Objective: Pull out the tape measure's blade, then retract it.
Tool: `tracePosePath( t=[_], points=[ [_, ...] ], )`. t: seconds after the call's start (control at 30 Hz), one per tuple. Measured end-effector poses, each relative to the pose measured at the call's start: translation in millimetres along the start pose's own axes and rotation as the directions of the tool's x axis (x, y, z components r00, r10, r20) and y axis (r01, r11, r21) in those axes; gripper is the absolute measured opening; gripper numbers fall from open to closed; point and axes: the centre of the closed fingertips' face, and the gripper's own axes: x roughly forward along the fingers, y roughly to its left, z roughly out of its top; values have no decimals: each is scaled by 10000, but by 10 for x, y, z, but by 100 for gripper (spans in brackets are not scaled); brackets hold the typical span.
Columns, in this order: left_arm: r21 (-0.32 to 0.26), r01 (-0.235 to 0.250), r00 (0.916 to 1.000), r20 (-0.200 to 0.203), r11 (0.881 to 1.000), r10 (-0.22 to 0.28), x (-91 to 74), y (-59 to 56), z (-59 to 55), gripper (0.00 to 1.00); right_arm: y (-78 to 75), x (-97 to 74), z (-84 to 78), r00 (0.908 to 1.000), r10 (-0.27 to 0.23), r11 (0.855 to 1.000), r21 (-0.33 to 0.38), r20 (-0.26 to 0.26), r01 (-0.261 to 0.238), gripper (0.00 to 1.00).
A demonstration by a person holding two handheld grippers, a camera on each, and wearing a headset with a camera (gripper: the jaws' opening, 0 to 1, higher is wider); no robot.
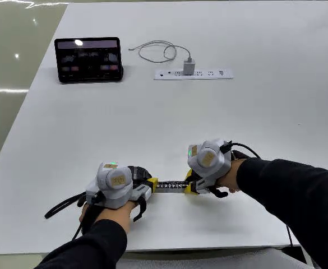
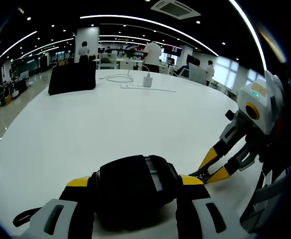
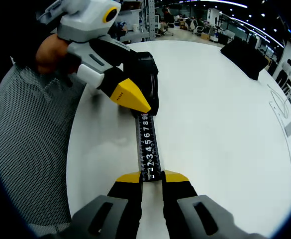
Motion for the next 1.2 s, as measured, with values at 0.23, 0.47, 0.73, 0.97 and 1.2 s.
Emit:
tracePosePath(
  t=[0.23,0.47,0.73,0.97,1.2],
  points=[
    [2,-21,10000,38,10000,21,1,0,2,63,-2,20,40,10000,-1,9999,-156,-15,1,10],
    [79,-41,9998,192,10000,40,-3,1,10,63,-17,47,81,10000,37,9998,-189,-27,-38,11],
    [99,-73,9997,213,9999,71,0,5,11,63,-1,75,132,9999,71,9994,-346,124,-67,11],
    [98,-83,9998,201,9999,81,5,8,9,63,5,102,196,9999,72,9993,-365,141,-67,11],
    [88,-69,9998,197,9999,67,0,4,10,63,18,121,221,9998,43,9996,-284,199,-38,11]
  ],
)
